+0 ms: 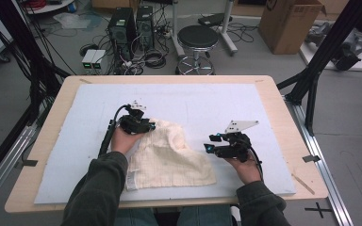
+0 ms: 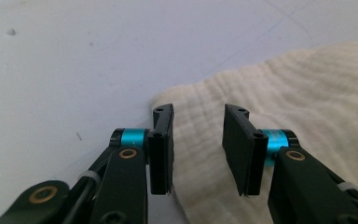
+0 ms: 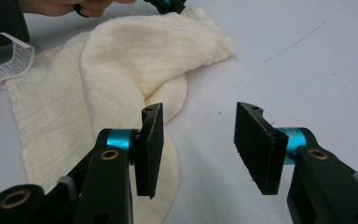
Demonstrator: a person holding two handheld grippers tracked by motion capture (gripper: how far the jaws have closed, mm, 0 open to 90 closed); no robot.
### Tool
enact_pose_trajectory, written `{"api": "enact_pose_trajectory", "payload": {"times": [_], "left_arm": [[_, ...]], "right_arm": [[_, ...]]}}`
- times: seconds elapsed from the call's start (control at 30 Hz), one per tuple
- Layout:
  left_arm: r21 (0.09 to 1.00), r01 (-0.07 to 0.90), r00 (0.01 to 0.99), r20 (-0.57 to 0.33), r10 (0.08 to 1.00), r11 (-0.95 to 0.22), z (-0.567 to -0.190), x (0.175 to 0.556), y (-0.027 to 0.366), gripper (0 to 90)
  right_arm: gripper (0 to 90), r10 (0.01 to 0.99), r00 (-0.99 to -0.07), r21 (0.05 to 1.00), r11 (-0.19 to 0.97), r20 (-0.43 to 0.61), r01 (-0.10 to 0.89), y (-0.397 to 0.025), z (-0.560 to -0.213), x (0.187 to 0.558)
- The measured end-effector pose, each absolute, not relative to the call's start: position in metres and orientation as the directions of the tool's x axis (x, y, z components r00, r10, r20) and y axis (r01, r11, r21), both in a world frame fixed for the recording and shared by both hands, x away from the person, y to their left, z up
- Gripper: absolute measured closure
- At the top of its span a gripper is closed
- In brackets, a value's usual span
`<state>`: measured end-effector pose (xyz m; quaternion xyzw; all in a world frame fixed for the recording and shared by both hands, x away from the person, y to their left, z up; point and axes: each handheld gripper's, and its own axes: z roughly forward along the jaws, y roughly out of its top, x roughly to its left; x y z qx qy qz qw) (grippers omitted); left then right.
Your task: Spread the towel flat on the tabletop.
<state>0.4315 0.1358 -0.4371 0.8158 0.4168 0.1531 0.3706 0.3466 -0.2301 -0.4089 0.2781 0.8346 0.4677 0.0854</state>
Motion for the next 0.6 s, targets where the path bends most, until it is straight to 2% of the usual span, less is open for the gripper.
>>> {"api": "enact_pose_trajectory", "payload": {"times": [0.17, 0.23, 0.27, 0.37, 0.6], "left_arm": [[0.733, 0.541, 0.592, 0.016, 0.806, -0.412, -0.438, 0.429, 0.129, 74.2], [0.731, 0.541, 0.59, 0.023, 0.807, -0.416, -0.437, 0.429, 0.13, 84.9], [0.729, 0.545, 0.589, 0.018, 0.808, -0.414, -0.437, 0.429, 0.131, 87.4], [0.724, 0.549, 0.595, 0.013, 0.804, -0.418, -0.434, 0.427, 0.133, 88.5], [0.749, 0.49, 0.639, 0.041, 0.769, -0.446, -0.412, 0.409, 0.143, 88.7]], "right_arm": [[52.3, 0.551, -0.826, 0.823, 0.411, 0.119, 0.393, -0.229, -0.41, 0.349], [52.5, 0.554, -0.824, 0.825, 0.408, 0.118, 0.392, -0.229, -0.411, 0.35], [52.7, 0.557, -0.822, 0.825, 0.406, 0.118, 0.394, -0.229, -0.411, 0.351], [53.7, 0.566, -0.816, 0.824, 0.405, 0.114, 0.396, -0.229, -0.41, 0.355], [57.3, 0.553, -0.823, 0.81, 0.421, 0.128, 0.409, -0.211, -0.406, 0.363]]}}
